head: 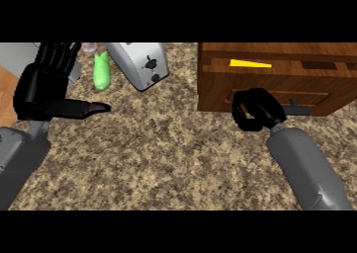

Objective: Pick up the cup, place it into the drawer and close the drawer

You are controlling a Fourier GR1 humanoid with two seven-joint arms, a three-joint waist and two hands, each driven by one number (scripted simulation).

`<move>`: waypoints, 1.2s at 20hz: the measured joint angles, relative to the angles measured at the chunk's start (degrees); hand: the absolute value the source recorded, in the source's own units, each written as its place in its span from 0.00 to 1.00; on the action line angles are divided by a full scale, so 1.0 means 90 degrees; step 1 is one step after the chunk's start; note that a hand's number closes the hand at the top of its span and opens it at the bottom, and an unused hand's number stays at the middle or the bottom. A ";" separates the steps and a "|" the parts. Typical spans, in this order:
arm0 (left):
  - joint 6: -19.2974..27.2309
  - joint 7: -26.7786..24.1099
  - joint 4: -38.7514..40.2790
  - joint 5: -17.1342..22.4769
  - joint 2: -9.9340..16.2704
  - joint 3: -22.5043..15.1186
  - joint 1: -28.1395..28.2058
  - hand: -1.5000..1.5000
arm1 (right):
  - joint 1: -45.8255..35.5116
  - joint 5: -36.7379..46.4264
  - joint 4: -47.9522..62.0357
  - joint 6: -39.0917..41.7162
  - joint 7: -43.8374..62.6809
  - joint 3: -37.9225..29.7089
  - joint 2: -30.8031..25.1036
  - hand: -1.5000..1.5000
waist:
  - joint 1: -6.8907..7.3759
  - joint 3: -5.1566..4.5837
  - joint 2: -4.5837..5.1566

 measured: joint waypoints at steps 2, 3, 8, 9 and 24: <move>-0.0110 0.0008 -0.0123 0.0010 0.0081 0.0081 0.0190 0.00 | -0.0452 -0.0051 0.0699 -0.0073 -0.0245 -0.0203 -0.0004 1.00 | 0.0023 0.0001 0.0007; -0.0182 -0.0043 -0.0128 -0.0008 0.0076 0.0102 0.0284 0.00 | -0.0660 -0.0037 0.1029 -0.0131 -0.0294 -0.0273 0.0025 1.00 | 0.0017 -0.0004 0.0007; -0.0500 -0.0101 -0.0195 0.0043 0.0181 0.0281 0.0453 0.00 | -0.1471 -0.0109 0.2351 -0.0214 -0.0741 -0.0647 -0.0095 1.00 | 0.0138 -0.0005 0.0050; -0.0552 -0.0138 -0.0192 0.0039 0.0155 0.0271 0.0498 0.00 | -0.1515 -0.0149 0.2513 -0.0171 -0.0827 -0.0696 -0.0099 1.00 | 0.0153 -0.0004 0.0050; -0.0961 -0.0232 -0.0063 0.0036 -0.0076 0.0225 0.0514 0.00 | -0.1884 -0.0582 0.3401 0.0453 -0.1947 -0.1168 -0.0317 1.00 | 0.0285 -0.0035 0.0054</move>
